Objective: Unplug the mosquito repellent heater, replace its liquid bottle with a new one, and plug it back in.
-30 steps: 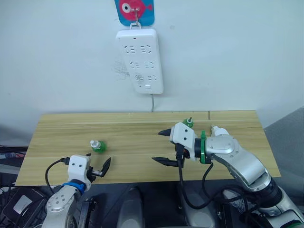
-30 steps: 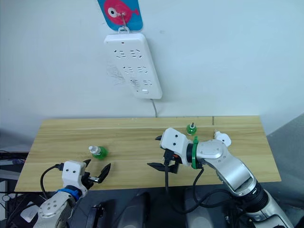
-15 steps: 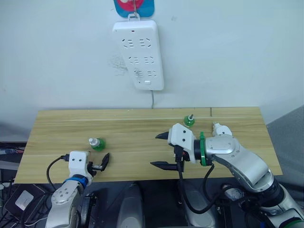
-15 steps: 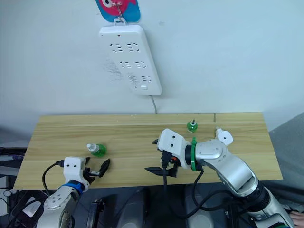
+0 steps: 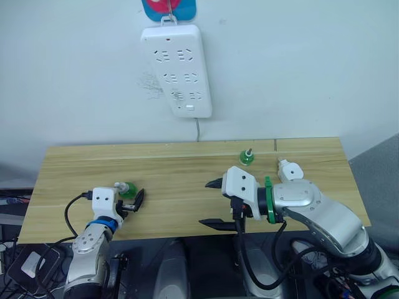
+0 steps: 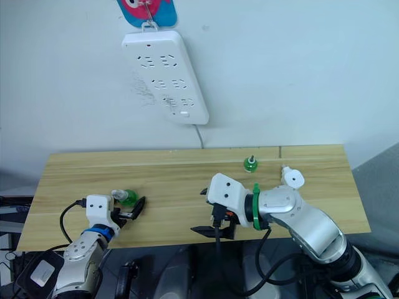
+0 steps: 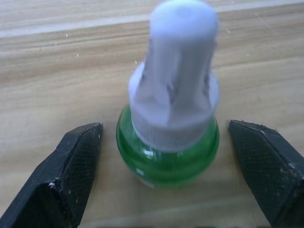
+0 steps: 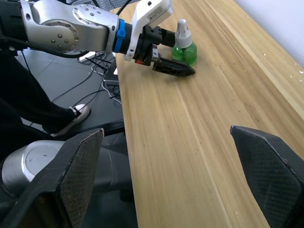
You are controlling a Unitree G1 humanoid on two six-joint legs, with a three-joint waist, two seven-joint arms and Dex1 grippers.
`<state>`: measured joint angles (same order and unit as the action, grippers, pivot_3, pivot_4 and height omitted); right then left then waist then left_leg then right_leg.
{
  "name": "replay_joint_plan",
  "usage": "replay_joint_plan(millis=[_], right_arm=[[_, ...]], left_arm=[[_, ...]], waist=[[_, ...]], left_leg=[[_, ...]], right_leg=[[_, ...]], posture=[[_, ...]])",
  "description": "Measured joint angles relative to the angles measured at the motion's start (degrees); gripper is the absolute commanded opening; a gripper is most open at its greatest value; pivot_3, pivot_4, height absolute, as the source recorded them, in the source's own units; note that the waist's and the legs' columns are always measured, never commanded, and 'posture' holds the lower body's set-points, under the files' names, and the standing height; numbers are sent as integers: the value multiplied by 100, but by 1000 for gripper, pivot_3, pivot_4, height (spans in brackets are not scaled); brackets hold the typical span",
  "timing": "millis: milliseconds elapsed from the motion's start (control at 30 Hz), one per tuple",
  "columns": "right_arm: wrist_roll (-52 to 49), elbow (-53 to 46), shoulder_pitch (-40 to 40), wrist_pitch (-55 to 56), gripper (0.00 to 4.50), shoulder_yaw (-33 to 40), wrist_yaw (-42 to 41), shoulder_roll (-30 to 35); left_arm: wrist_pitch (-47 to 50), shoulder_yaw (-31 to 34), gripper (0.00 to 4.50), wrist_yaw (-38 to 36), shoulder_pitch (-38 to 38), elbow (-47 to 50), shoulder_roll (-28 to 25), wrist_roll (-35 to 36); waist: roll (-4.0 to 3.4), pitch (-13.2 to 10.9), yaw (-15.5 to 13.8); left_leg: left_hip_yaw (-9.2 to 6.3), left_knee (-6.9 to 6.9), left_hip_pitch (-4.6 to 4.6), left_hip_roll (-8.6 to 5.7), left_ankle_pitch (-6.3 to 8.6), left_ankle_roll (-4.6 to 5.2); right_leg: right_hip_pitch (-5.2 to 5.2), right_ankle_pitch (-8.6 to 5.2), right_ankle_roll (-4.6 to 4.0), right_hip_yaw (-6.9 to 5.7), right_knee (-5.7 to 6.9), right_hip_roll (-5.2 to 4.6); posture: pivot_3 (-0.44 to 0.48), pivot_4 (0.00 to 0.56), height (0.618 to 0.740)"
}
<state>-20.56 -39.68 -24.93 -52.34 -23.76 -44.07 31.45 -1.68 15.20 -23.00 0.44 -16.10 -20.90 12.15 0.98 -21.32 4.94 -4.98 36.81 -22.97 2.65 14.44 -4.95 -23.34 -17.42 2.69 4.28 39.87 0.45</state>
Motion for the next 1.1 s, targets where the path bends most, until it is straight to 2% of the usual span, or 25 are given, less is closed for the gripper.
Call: replay_joint_plan(millis=[100, 233, 267, 467, 600, 700, 900, 1100], right_arm=[[-84, -45, 60, -60, 4500, 1, 42, 28], [-104, -52, 74, -79, 4500, 1, 75, 88], [-104, -51, 74, -78, 4500, 1, 81, 95], [-84, 16, 71, 38, 4500, -4, 189, 81], [-20, 390, 12, 271, 4500, 7, 290, -82], [30, 662, -146, 470, 4500, 77, 285, -136], [-228, 1027, -605, 557, 4500, 551, 26, -172], [-646, 1100, -1015, 408, 4500, 691, -95, -494]], left_arm=[[-123, -37, 3650, -19, -57, -99, 1, -1], [-288, -97, 2397, -29, -129, -247, -2, -6], [-343, -107, 2256, -32, -146, -285, -21, -22], [-517, -151, 2256, -168, -42, -313, -291, -146], [-200, -314, 2256, -623, 165, 280, -693, -173], [234, -568, 2256, -1229, 76, 1123, -1092, -8], [1797, -1381, 2256, -2675, -1031, 2579, -1878, 784], [2674, -1976, 2256, -3741, -2222, 2788, -2166, 1232]], waist=[[0, -10, 1], [0, -25, 14], [0, -25, 17], [1, -24, 22], [17, -16, 3], [32, -2, -70], [61, 82, -159], [73, 207, -68]], left_leg=[[1, -3, 0, 1, 0, 0], [7, -3, 0, 1, -1, -1], [8, -5, 0, 1, -1, -1], [16, -17, -1, 3, -2, -5], [15, -46, -10, 5, -27, -52], [-6, -61, -62, 1, -56, -101], [-46, -58, -104, -6, -65, -117], [-67, -68, -114, -4, -66, -116]], right_leg=[[-2, -1, 2, 1, -1, 0], [-5, -2, 4, 6, -1, 0], [-6, -2, 4, 7, -1, 0], [-11, -2, 7, 12, -13, -2], [-29, 2, 10, 6, -21, -5], [-78, 22, -5, -15, -20, -9], [-91, 43, -18, -55, -37, -11], [-93, 43, -20, -80, -44, -10]], posture=[[-186, 431, 725], [-182, 423, 725], [-180, 419, 725], [-121, 376, 725], [-80, 335, 725], [-73, 296, 725], [-85, 221, 725], [-107, 185, 725]])
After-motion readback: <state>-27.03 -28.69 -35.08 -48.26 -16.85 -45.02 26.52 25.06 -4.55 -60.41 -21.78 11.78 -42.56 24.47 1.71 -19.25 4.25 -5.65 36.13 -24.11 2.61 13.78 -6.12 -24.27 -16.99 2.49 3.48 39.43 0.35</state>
